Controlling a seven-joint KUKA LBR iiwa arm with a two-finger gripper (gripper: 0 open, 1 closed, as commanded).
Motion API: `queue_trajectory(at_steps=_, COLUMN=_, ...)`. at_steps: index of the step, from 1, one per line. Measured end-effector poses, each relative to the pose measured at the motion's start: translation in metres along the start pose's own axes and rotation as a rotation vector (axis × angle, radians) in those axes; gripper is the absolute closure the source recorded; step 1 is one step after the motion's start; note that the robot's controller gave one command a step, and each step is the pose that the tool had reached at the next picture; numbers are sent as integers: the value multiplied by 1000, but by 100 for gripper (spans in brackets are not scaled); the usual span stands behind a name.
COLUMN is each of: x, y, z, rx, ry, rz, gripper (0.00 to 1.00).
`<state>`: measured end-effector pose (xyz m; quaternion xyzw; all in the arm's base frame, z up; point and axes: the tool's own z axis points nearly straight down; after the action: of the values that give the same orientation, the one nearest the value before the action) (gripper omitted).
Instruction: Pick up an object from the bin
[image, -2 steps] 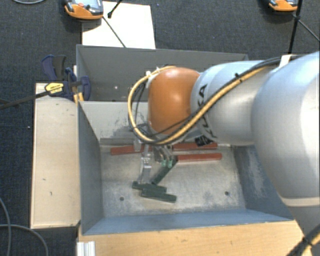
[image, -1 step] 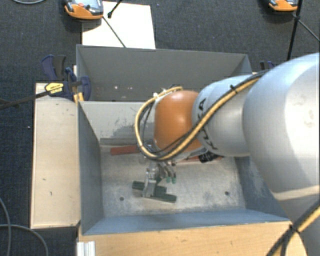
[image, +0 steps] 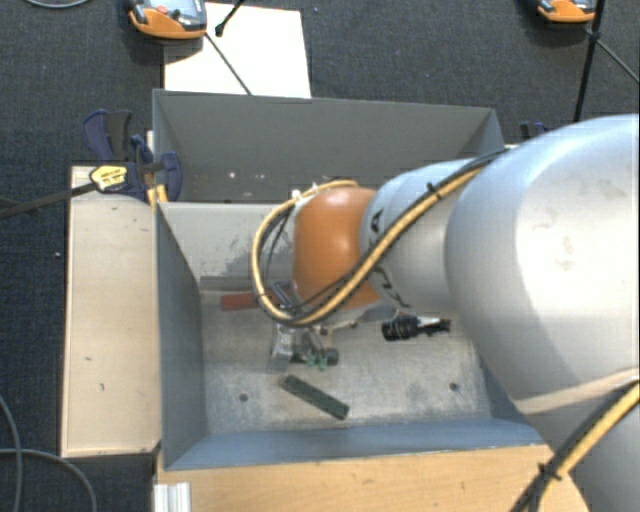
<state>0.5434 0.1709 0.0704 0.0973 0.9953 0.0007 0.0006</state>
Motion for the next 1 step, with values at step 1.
queue_trajectory(at_steps=1, x=0, y=0, z=0, rx=0, ry=0, rz=2, gripper=0)
